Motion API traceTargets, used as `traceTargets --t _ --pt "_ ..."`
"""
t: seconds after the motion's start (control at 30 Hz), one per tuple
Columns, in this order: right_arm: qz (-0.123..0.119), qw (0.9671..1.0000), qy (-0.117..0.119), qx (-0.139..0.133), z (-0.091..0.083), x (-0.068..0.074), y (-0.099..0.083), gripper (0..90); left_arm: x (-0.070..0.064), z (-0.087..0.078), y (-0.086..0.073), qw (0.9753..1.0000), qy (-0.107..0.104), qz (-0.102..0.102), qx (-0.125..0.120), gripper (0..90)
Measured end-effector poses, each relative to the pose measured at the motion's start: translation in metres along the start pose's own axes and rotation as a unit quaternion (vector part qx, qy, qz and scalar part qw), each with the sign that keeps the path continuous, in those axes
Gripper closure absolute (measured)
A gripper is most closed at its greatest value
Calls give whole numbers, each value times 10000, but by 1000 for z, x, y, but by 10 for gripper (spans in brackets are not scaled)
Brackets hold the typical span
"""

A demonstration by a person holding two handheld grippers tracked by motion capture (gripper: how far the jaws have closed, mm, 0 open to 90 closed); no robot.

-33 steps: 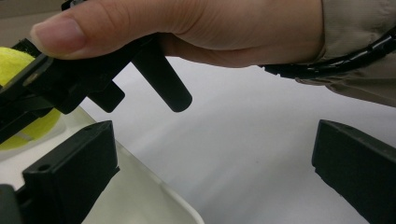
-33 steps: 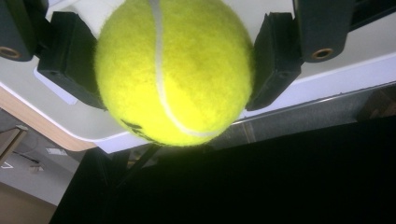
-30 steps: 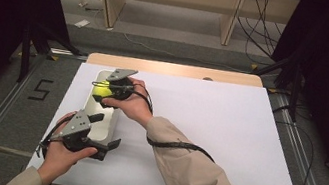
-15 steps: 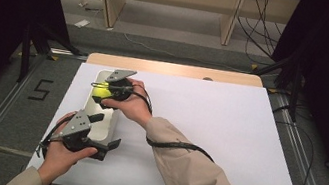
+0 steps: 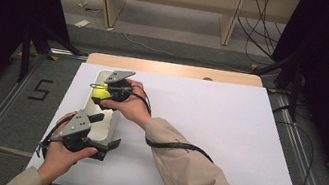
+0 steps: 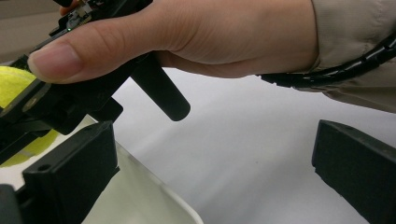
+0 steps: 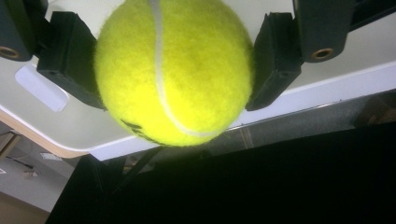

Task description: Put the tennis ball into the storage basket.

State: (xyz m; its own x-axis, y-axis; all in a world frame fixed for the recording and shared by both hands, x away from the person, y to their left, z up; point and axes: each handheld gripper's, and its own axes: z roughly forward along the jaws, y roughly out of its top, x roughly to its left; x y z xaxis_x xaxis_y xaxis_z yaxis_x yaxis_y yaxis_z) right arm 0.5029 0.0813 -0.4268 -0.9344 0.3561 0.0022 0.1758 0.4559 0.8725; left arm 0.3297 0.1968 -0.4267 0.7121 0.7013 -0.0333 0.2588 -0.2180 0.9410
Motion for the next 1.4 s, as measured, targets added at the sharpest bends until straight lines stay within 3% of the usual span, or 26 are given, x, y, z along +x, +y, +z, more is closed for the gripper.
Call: traceTargets --t 0.5,0.67,1.4 --pt "90 9999 63 123 1 -1 -3 257 0 0 0 10000 -1 0 -12 0" --pt "128 9999 83 12 0 -2 -1 194 0 0 0 10000 1 6 -1 0" --pt "156 9997 -131 -123 -25 -9 2 160 0 0 0 10000 5 32 2 0"
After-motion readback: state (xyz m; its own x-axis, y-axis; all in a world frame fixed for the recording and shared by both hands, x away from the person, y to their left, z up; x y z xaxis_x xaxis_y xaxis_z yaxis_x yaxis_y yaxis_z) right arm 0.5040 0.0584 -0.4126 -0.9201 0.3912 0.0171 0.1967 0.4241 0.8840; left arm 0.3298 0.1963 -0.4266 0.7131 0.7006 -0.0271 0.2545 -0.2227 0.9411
